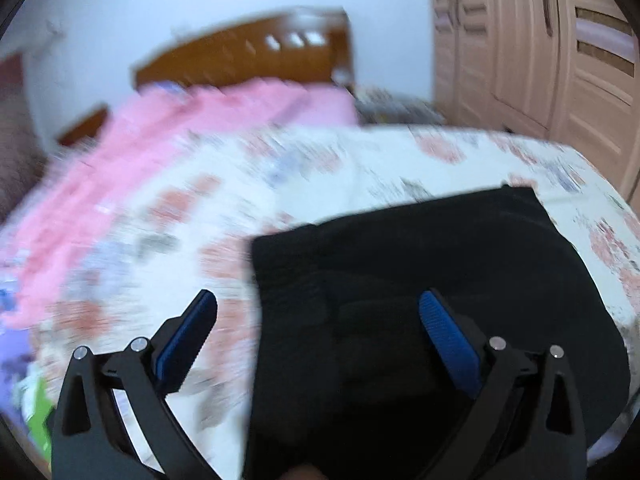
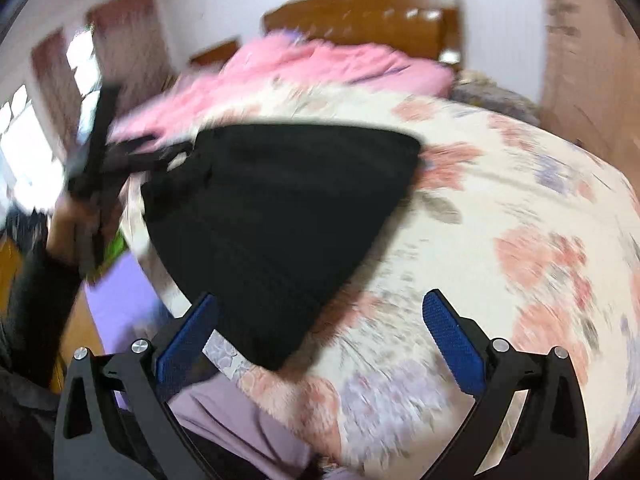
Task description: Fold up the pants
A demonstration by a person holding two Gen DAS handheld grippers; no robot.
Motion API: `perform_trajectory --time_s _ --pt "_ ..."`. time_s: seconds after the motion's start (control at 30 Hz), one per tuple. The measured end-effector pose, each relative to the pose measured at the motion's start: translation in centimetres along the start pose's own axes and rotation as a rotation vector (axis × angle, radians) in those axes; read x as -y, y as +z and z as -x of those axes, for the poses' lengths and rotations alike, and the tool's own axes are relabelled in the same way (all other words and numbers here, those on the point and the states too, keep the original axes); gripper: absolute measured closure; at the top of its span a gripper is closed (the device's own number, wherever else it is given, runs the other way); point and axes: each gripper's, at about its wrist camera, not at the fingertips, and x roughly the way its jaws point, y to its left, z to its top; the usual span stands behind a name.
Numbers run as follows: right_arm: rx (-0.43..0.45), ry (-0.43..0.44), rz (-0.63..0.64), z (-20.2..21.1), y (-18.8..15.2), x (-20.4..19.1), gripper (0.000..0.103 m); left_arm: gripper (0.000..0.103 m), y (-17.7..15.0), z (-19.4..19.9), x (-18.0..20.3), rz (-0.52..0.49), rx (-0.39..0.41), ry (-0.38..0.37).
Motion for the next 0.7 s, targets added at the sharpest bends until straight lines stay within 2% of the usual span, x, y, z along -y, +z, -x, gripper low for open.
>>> perform_trajectory --time_s 0.07,0.13,0.27,0.33,0.43,0.53,0.63,0.7 --pt "0.06 -0.042 -0.043 1.9 -0.7 0.6 0.004 0.002 -1.1 4.2 0.2 -0.003 0.096 0.12" --pt "0.1 -0.068 -0.069 3.1 -1.1 0.7 0.004 0.002 -1.9 7.6 0.4 -0.009 0.161 0.176" --pt "0.145 -0.077 -0.085 4.2 -1.8 -0.3 0.004 0.002 -3.0 13.5 1.5 -0.012 0.231 0.317" --pt "0.13 -0.118 -0.064 3.6 -2.2 -1.8 0.004 0.002 -3.4 15.0 2.1 0.005 0.229 0.294" --pt "0.098 -0.133 -0.023 2.7 -3.3 -3.2 0.004 0.002 -4.9 15.2 3.0 0.069 0.154 0.198" --pt "0.063 -0.154 0.052 1.8 -4.5 -4.9 0.004 0.002 -7.0 14.4 4.6 0.119 0.079 0.15" --pt "0.062 -0.162 0.103 1.9 -5.7 -5.8 0.004 0.002 -9.1 13.4 6.8 0.108 0.021 0.115" --pt "0.073 -0.165 0.094 2.3 -6.2 -5.7 0.004 0.002 -10.1 13.0 7.7 0.104 -0.005 0.093"
